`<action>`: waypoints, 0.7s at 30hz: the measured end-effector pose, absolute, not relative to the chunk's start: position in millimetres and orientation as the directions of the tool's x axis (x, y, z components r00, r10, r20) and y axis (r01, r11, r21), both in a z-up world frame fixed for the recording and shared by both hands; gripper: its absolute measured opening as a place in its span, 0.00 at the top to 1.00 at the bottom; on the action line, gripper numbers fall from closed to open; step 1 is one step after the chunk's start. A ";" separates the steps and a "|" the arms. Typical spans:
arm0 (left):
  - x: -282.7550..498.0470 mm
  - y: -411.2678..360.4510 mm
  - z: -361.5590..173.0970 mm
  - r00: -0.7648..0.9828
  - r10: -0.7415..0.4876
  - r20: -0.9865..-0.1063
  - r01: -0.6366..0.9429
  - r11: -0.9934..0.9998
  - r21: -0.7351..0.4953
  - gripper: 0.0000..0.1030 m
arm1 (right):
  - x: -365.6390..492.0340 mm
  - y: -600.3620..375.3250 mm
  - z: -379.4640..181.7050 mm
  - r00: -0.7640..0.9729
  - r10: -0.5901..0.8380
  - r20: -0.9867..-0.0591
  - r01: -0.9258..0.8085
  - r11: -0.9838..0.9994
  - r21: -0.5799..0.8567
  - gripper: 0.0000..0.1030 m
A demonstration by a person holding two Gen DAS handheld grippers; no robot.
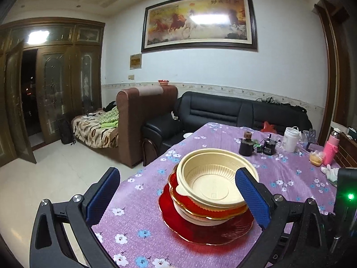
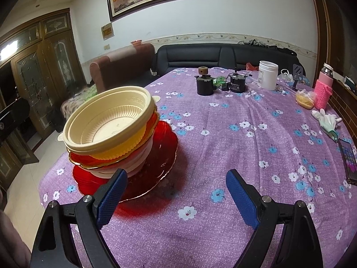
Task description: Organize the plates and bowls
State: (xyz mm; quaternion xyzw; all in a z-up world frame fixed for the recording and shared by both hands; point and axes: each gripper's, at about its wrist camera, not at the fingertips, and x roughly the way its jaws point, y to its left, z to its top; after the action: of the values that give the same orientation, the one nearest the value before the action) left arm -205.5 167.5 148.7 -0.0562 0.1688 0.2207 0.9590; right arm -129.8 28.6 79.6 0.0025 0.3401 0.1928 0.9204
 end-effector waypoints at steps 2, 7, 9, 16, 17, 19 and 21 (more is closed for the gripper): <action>-199.7 167.4 145.3 0.836 0.393 -0.383 -0.429 0.903 -0.009 0.00 | -129.7 31.9 80.4 0.694 0.361 -0.622 -0.364 0.922 0.130 0.10; -190.5 169.6 142.0 0.836 0.339 -0.431 -0.392 0.919 -0.037 0.00 | -129.7 40.1 83.4 0.701 0.362 -0.615 -0.383 0.918 0.103 0.10; -187.6 171.2 142.4 0.836 0.331 -0.437 -0.389 0.920 -0.049 0.00 | -130.5 43.3 84.5 0.711 0.350 -0.610 -0.385 0.920 0.080 0.10; -178.3 176.9 137.3 0.830 0.273 -0.487 -0.356 0.930 -0.085 0.00 | -125.7 47.3 78.7 0.704 0.341 -0.624 -0.393 0.918 0.058 0.10; -175.4 176.8 134.9 0.820 0.277 -0.500 -0.360 0.930 -0.076 0.00 | -125.3 47.2 77.3 0.700 0.342 -0.627 -0.393 0.918 0.061 0.10; -172.0 175.0 131.3 0.808 0.286 -0.515 -0.366 0.929 -0.058 0.00 | -123.8 46.9 75.2 0.696 0.342 -0.632 -0.393 0.917 0.064 0.10; -167.2 172.8 127.2 0.792 0.296 -0.534 -0.372 0.927 -0.038 0.00 | -122.9 46.8 73.1 0.693 0.340 -0.636 -0.393 0.918 0.063 0.10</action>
State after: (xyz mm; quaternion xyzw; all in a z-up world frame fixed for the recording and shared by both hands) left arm -167.2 172.8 127.2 -0.0707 0.2696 0.1768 0.9440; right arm -122.9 46.8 73.1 -0.0391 0.3375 0.1992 0.9192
